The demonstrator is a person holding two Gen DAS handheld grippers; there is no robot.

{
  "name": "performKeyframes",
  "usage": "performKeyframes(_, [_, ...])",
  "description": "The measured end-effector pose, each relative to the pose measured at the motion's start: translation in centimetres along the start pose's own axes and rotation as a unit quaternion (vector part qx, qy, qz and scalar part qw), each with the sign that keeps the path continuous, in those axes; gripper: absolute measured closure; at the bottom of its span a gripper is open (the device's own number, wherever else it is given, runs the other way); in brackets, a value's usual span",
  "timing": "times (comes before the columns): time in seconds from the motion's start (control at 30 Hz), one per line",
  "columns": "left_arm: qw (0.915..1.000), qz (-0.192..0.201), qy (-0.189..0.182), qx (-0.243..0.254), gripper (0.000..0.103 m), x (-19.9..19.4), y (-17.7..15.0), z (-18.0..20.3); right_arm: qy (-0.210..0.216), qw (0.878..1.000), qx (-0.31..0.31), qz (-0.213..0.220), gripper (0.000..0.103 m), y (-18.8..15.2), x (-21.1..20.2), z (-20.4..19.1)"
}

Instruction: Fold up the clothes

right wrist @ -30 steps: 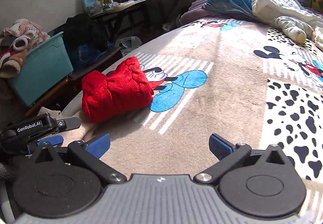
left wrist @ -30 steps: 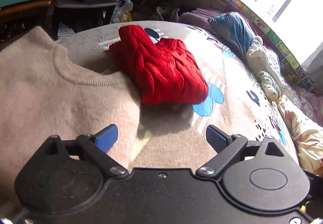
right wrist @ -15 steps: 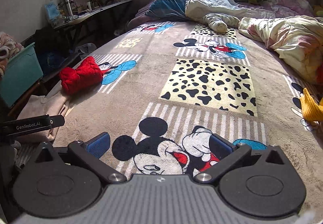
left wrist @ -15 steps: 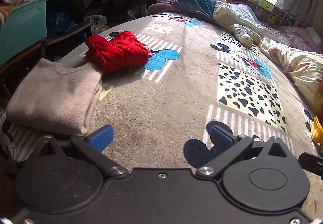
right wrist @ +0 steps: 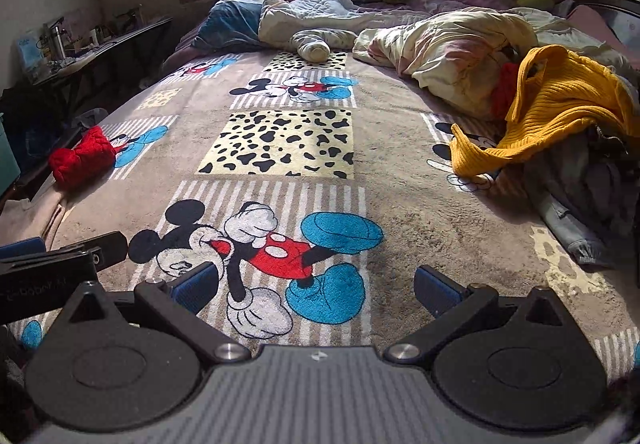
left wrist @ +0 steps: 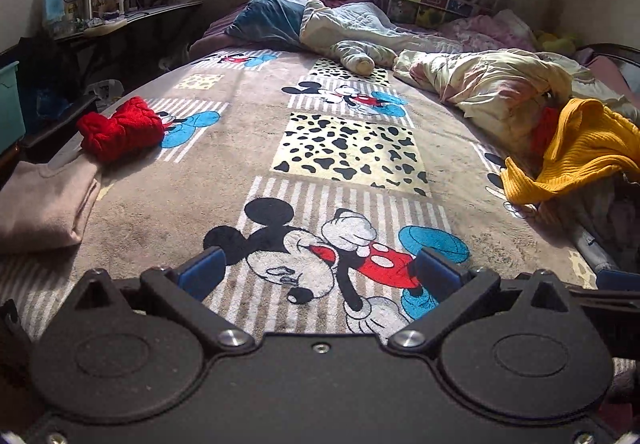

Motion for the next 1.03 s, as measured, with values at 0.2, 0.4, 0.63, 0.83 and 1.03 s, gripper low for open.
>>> performKeyframes(0.2, [0.998, -0.011, 0.002, 0.062, 0.0, -2.3, -2.0, 3.3, -0.012, 1.0, 0.026, 0.009, 0.0, -2.3, -2.4, 3.3])
performKeyframes(0.4, [0.9967, 0.005, 0.014, 0.08, 0.0, -4.7, -3.2, 4.6, -0.014, 0.999, 0.043, 0.02, 0.0, -3.7, -4.4, 5.0])
performKeyframes(0.63, [0.9962, 0.019, 0.009, 0.085, 0.0, -6.1, -3.2, 5.2, -0.019, 0.999, 0.041, 0.023, 0.0, -4.3, -5.4, 5.2])
performKeyframes(0.83, [0.9964, 0.017, 0.01, 0.082, 0.0, -5.8, -3.3, 5.6, -0.018, 0.999, 0.041, 0.024, 0.0, -4.3, -6.0, 5.7])
performKeyframes(1.03, [0.9961, 0.022, 0.002, 0.085, 0.0, -5.5, -3.3, 5.7, -0.012, 0.999, 0.044, 0.019, 0.0, -4.2, -6.0, 5.8])
Point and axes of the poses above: each gripper's, at about its wrist camera, not at the fingertips, and x roughly the way its jaws point, z to its right, y to its top, the point moved 5 cm from there along x, roughly the way its jaws point, and after that the axes turned 10 degrees about -y, right-handed, at the moved point
